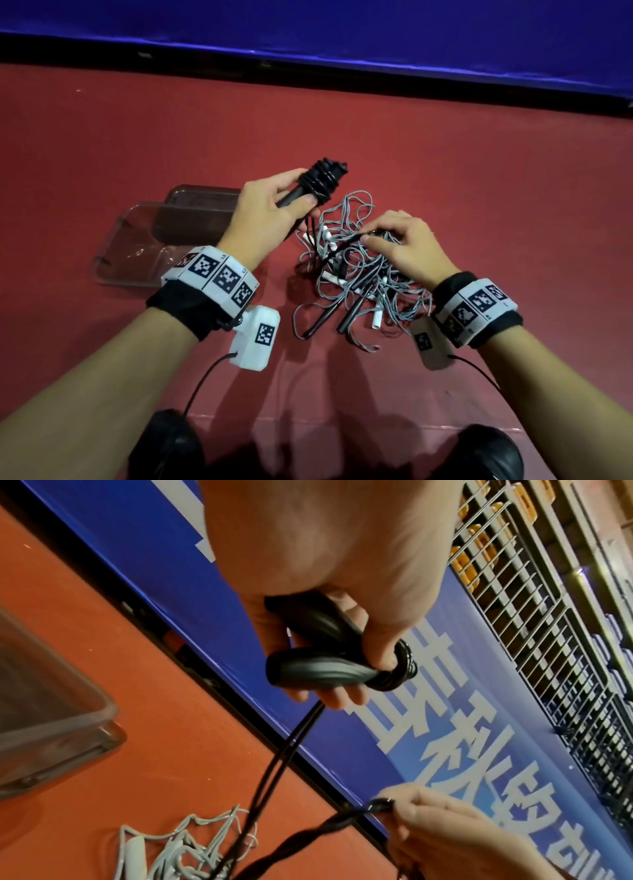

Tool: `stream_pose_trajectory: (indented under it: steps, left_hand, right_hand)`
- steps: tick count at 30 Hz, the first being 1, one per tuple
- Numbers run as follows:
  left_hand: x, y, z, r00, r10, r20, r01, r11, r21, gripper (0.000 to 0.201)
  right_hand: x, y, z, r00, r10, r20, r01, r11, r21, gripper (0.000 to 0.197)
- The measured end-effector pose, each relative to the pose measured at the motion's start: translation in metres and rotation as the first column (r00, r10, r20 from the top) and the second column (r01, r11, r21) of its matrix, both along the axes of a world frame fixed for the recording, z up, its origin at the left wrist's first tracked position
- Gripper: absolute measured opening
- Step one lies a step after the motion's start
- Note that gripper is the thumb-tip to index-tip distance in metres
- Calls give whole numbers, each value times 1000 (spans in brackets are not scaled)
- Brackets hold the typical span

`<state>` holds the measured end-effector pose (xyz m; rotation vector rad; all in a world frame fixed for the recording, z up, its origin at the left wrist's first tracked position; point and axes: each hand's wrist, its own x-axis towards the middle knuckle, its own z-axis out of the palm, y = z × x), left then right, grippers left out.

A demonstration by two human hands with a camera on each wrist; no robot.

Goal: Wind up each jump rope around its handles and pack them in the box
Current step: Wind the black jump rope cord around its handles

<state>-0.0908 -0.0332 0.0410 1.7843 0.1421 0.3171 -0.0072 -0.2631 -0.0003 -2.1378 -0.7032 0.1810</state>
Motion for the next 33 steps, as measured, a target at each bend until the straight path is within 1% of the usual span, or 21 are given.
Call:
stream_pose_trajectory:
  steps: [1, 3, 5, 7, 8, 9, 10, 11, 12, 13, 14, 15, 16, 19, 20, 22, 23, 24, 26, 28, 33]
  left_hand:
    - [-1, -2, 2, 1000, -19, -10, 19, 1000, -6, 38]
    - [-3, -5, 4, 998, -56, -32, 54, 995, -84, 32]
    - [-7, -13, 10, 991, -120, -59, 106, 974, -198, 25]
    - [-10, -21, 17, 975, -212, -71, 185, 944, -275, 19]
    - [-10, -25, 20, 967, -247, -66, 216, 928, -305, 17]
    - [-10, -28, 23, 962, -266, -57, 232, 912, -337, 16]
    - [-9, -30, 25, 962, -271, -47, 235, 899, -371, 16]
    - [-8, -31, 27, 963, -265, -39, 227, 885, -407, 16]
    - [-6, -32, 29, 967, -252, -33, 212, 872, -440, 15]
    - [-6, -32, 30, 971, -238, -27, 198, 862, -466, 15]
    - [-5, -31, 30, 975, -221, -25, 183, 858, -479, 14]
    - [-5, -31, 29, 978, -205, -27, 167, 859, -484, 14]
    - [-5, -29, 27, 982, -186, -34, 148, 867, -477, 14]
    - [-4, -19, 19, 994, -66, -82, 25, 906, -424, 15]
    - [-3, -14, 16, 995, -8, -101, -33, 914, -403, 17]
    - [-3, -6, 9, 989, 85, -125, -124, 925, -358, 20]
    - [-2, -3, 5, 984, 120, -131, -158, 929, -335, 21]
    - [-2, 0, 0, 979, 153, -137, -189, 929, -318, 21]
    - [-1, 3, -7, 969, 201, -145, -238, 922, -306, 21]
    - [0, 5, -10, 965, 217, -149, -254, 919, -300, 18]
    - [1, 6, -14, 967, 206, -152, -240, 935, -259, 17]
  right_hand:
    - [0, 1, -2, 997, 20, 74, -15, 997, -74, 6]
    - [-2, 4, -4, 981, 52, 187, -27, 991, -134, 13]
    - [-5, 7, -4, 965, 62, 256, -27, 990, -136, 20]
    - [-10, 15, -11, 957, 67, 282, -35, 992, -118, 26]
    - [-14, 19, -13, 964, 93, 248, -67, 992, -109, 43]
    - [-20, 25, -17, 978, 127, 167, -117, 991, -69, 68]
    - [-26, 32, -22, 985, 159, 62, -158, 987, -18, 87]
    - [-31, 38, -27, 985, 170, -26, -170, 985, 20, 93]
    - [-37, 44, -33, 982, 165, -92, -161, 986, 45, 85]
    - [-42, 50, -39, 983, 132, -131, -125, 990, 60, 65]
    - [-45, 54, -45, 984, 71, -161, -59, 995, 83, 41]
    - [-49, 58, -48, 982, 9, -191, 15, 992, 123, 23]
    - [-51, 61, -51, 967, -23, -252, 71, 981, 181, 14]
    - [-52, 61, -46, 879, 21, -476, 149, 937, 317, 29]
    - [-50, 58, -43, 870, 34, -492, 136, 942, 305, 26]
    - [-48, 50, -39, 922, 40, -385, 48, 975, 216, 15]
    - [-49, 48, -36, 947, 45, -317, 18, 981, 194, 16]
    - [-49, 46, -35, 962, 33, -272, 21, 981, 195, 20]
    - [-52, 46, -31, 964, 9, -267, 67, 960, 274, 23]
    - [-54, 45, -27, 972, 0, -235, 72, 952, 298, 23]
    - [-57, 45, -26, 993, -74, -89, 93, 968, 234, 27]
